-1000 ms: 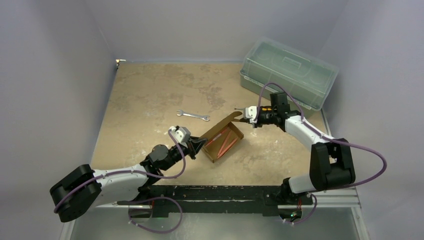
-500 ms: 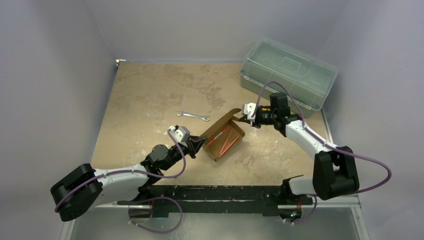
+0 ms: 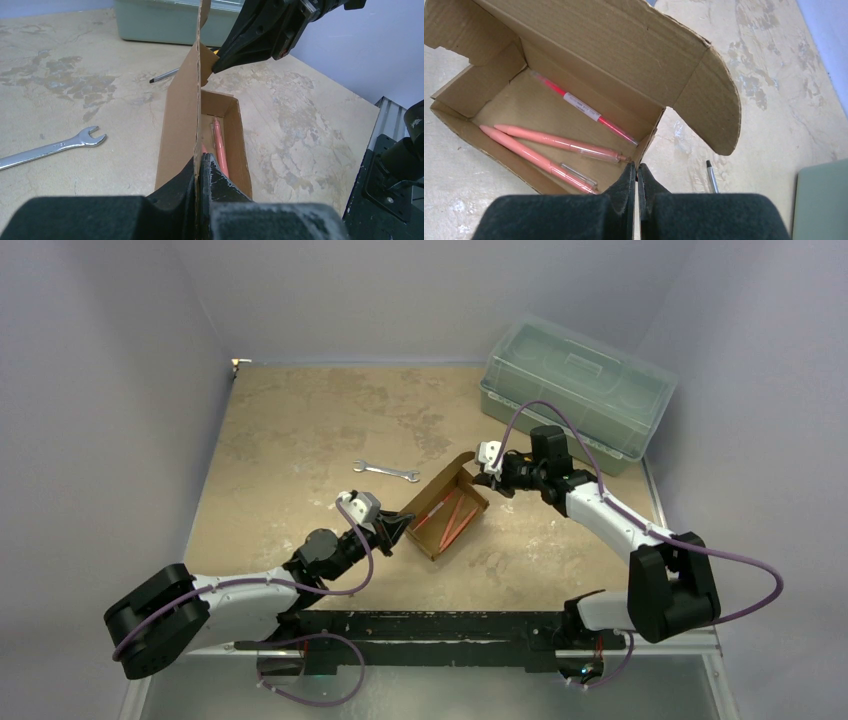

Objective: Fold the paper box

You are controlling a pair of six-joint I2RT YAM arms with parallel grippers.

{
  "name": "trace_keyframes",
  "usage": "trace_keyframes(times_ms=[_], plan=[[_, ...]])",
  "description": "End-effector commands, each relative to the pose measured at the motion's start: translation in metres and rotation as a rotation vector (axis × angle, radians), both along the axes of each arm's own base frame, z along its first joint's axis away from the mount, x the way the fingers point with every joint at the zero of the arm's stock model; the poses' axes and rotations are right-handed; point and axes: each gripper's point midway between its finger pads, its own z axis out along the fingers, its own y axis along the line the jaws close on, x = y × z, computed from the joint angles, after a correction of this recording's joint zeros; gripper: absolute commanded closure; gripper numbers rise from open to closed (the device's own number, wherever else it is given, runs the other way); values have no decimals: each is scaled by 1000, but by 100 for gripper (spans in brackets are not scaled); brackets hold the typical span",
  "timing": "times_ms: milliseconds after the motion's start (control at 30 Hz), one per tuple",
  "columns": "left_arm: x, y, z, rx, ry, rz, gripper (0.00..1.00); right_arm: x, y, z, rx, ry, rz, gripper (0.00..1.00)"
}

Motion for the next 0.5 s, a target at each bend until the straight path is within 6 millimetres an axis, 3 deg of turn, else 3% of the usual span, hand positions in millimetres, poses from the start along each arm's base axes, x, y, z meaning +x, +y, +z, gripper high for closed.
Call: trace_keyframes(times_ms=[0, 467], plan=[[3, -1, 0, -10, 17, 12, 100, -11, 9, 4, 29, 28, 25, 100], [5, -2, -2, -5, 22, 14, 100, -19, 16, 5, 88, 137, 13, 100]])
